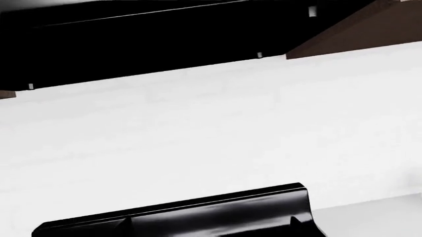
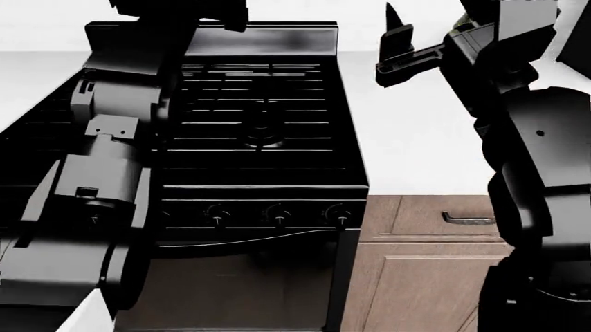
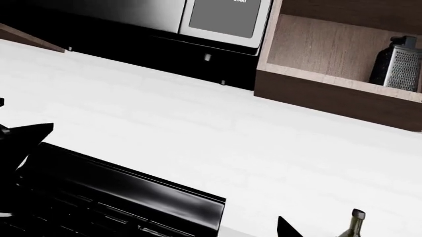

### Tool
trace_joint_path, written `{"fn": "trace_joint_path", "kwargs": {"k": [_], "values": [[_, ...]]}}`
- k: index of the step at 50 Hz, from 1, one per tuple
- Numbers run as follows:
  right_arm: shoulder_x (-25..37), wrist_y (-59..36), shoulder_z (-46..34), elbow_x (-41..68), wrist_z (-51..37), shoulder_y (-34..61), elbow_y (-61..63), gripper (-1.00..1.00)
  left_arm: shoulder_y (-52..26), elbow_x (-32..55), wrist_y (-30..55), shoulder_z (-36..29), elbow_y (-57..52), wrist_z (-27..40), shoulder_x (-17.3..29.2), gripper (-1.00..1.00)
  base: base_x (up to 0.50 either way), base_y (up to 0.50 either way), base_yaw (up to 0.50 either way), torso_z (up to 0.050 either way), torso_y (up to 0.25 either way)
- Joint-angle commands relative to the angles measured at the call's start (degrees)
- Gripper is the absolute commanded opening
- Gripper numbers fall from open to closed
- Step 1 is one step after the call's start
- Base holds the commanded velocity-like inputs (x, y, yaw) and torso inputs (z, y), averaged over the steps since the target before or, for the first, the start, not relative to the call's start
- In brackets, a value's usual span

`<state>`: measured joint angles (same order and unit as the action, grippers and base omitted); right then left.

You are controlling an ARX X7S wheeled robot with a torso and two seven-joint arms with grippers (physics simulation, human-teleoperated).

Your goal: Pick the onion from the counter and place it in the cabinet.

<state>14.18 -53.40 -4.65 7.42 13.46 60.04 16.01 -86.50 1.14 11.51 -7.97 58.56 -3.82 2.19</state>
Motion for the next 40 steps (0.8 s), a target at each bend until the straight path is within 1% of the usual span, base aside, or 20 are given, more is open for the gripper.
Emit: {"fn": "trace_joint_path", "kwargs": {"k": [1,9,17,23,28,40], "values": [[-0.25,-0.57,-1.02,1.45,2.84,11.44,-10.98,1.00,-8.70,-1.62,-1.88,-2.35,16.43,1.55,-0.88,1.00,0.00,0.00,0.00,0.050,0.000],[-1.47,-0.92,2.04,3.05,2.33,13.28,-15.12,1.00,-8.70,-1.62,-1.88,-2.35,16.43,1.55,-0.88,1.00,0.00,0.00,0.00,0.050,0.000],[-1.82,-0.96,3.12,3.56,2.17,15.57,-20.73,1.00,-8.70,-1.62,-1.88,-2.35,16.43,1.55,-0.88,1.00,0.00,0.00,0.00,0.050,0.000],[-1.97,1.55,3.82,3.23,1.55,15.64,-25.22,1.00,-8.70,-1.62,-1.88,-2.35,16.43,1.55,-0.88,1.00,0.00,0.00,0.00,0.000,0.000],[-1.71,4.37,4.91,2.99,1.20,16.57,-31.27,1.00,-8.70,-1.62,-1.88,-2.35,16.43,1.55,-0.88,1.00,0.00,-0.50,0.00,0.000,0.000],[-1.20,6.49,4.56,2.81,1.37,16.78,-33.84,1.00,-8.70,-1.62,-1.88,-2.35,16.43,1.55,-0.88,1.00,0.03,-0.50,0.00,0.000,0.000]]}}
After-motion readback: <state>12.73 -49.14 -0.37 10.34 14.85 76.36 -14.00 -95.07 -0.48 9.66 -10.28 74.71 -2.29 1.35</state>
